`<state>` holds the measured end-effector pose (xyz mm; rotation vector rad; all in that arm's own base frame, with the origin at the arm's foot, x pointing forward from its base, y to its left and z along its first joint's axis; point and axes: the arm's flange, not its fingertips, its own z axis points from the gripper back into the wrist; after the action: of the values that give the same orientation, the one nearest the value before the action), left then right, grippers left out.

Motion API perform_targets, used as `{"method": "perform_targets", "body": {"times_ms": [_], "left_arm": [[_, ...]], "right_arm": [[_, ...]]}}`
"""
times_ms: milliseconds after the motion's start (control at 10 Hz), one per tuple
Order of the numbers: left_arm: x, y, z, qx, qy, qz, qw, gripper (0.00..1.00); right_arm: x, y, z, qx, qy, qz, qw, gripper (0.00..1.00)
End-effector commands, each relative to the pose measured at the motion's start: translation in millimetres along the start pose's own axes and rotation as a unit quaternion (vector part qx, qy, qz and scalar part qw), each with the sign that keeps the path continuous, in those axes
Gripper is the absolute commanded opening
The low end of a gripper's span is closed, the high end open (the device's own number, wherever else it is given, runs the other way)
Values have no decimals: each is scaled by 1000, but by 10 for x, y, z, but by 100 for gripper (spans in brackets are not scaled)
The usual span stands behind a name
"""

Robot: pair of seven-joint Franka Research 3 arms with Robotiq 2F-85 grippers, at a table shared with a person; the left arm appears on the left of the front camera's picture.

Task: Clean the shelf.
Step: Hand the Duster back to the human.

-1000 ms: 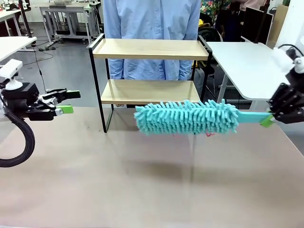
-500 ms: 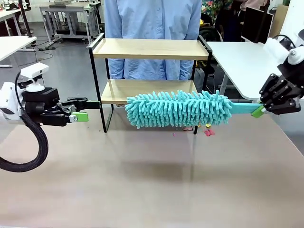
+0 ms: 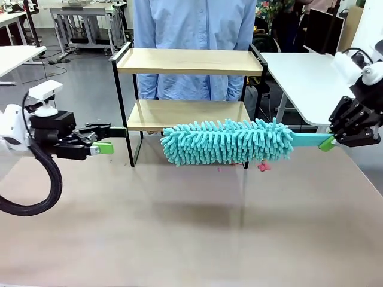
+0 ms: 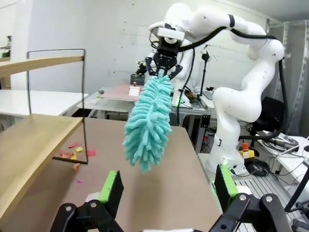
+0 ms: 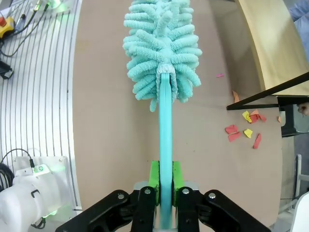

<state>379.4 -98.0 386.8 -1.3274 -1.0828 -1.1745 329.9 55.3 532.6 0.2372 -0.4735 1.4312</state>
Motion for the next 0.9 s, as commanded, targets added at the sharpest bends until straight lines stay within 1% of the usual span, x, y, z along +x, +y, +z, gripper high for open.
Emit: {"method": "perform_targets", "body": {"times_ms": [0, 100, 200, 300, 400, 600, 800], "left_arm": [[-155, 294, -175, -27, -13, -22, 999, 100], [-227, 386, -263, -24, -15, -25, 999, 100], [-281, 458, -391, -35, -28, -28, 999, 100], [-310, 517, -500, -28, -35, -35, 998, 100], [-350, 600, -609, 0, -29, -43, 999, 100], [-365, 718, -819, -12, -62, -29, 998, 100], [-269, 690, -989, -48, -72, -20, 996, 100]], "right_arm": [[-7, 14, -1, 3, -17, 2, 1000, 13], [-7, 14, -1, 3, -17, 2, 1000, 13], [-7, 14, -1, 3, -17, 2, 1000, 13], [-7, 14, -1, 3, -17, 2, 1000, 13], [-7, 14, -1, 3, -17, 2, 1000, 13], [-7, 14, -1, 3, -17, 2, 1000, 13], [-7, 14, -1, 3, -17, 2, 1000, 13]]}}
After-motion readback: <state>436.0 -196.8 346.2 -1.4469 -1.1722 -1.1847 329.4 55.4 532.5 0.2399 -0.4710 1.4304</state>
